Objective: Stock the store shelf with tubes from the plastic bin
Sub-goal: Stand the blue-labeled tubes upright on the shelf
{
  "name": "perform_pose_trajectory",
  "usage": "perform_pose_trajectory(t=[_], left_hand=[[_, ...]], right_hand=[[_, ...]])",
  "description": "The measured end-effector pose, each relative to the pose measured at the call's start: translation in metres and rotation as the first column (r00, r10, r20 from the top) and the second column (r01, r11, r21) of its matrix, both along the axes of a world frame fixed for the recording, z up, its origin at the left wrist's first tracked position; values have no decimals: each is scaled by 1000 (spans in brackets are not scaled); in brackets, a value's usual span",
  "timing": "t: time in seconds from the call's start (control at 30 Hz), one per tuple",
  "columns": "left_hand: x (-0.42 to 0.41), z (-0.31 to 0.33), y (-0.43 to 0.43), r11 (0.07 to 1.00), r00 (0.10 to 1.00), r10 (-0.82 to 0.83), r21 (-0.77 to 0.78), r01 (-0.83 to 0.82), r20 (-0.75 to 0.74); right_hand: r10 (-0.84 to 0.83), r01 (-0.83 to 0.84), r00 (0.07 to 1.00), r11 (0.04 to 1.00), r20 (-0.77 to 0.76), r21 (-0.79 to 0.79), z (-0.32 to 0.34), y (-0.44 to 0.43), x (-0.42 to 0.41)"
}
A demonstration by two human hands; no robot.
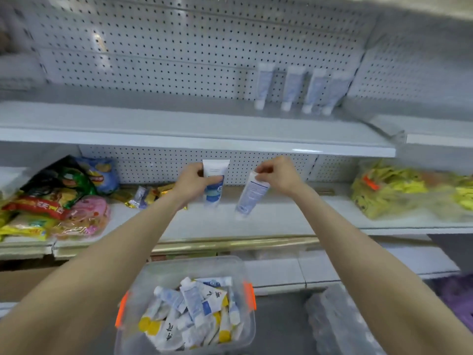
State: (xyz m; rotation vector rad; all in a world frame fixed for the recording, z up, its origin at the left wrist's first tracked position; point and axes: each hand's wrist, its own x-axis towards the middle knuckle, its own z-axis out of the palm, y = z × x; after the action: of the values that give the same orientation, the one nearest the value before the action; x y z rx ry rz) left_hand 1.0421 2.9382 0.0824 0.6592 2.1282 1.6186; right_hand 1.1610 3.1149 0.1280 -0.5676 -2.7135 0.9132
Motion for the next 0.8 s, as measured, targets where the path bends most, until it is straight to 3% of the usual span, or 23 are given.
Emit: perform_pose_trajectory(t=[0.23,0.37,0.57,0.8], left_hand=[[-11,86,45,998,973,9,70,7,-229],[-29,111,77,993,969,26,116,2,-245],[-69,130,141,986,966,51,167,-8,-255],[-112,134,227,989,968,84,141,-51,-237]], right_hand=[[-28,35,988,998,-155,46,85,44,-16],[-29,52,978,993,-208,110,119,73,-34],[-29,55,957,995,-288,82,146,136,-71],[-17,48,968,992,-250,119,159,222,-111]])
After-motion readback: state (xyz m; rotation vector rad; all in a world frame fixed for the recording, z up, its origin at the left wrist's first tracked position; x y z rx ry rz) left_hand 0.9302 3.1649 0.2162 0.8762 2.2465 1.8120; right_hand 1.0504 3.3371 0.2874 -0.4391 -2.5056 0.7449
